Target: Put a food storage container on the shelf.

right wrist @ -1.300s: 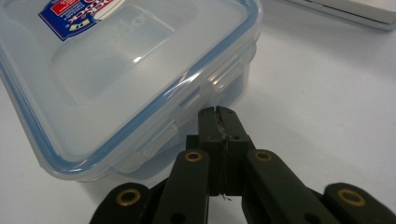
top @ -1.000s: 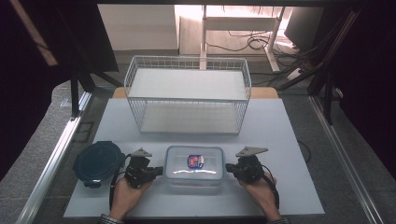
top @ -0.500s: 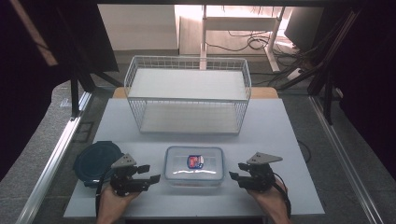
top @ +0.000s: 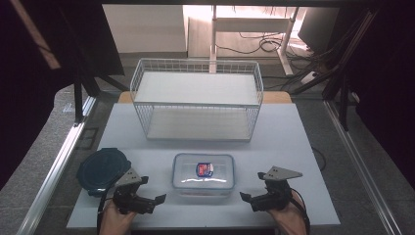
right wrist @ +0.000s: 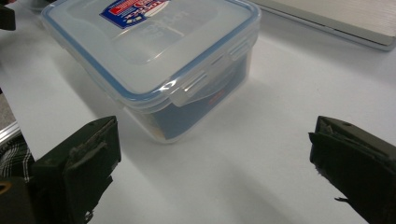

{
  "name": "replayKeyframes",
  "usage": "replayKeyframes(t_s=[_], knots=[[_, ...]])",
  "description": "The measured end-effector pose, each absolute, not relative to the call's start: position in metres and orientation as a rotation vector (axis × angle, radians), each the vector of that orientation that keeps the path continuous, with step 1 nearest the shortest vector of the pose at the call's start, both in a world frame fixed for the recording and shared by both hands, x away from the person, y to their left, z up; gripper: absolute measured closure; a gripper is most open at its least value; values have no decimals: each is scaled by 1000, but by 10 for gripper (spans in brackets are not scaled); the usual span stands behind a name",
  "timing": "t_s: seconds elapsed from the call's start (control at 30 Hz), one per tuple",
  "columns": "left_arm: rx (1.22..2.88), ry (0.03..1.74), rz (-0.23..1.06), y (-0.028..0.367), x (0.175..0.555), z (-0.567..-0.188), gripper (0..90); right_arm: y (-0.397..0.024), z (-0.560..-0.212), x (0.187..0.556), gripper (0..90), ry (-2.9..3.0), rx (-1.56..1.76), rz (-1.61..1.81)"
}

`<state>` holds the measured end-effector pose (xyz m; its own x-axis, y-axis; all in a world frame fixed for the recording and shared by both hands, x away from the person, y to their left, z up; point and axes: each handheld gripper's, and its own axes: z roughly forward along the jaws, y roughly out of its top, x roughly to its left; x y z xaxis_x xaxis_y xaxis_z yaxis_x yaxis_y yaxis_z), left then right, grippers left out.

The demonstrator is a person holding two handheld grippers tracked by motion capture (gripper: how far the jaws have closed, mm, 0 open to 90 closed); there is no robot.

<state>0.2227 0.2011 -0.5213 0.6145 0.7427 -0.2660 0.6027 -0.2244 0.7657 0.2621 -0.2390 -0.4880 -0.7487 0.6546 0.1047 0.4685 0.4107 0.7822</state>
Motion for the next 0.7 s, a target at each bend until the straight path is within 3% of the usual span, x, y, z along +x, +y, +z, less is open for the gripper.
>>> replayKeyframes(t_s=[0.7], knots=[[1907, 1019, 159, 184, 247, -494, 38, -211, -473, 280, 11, 2466, 991, 1243]])
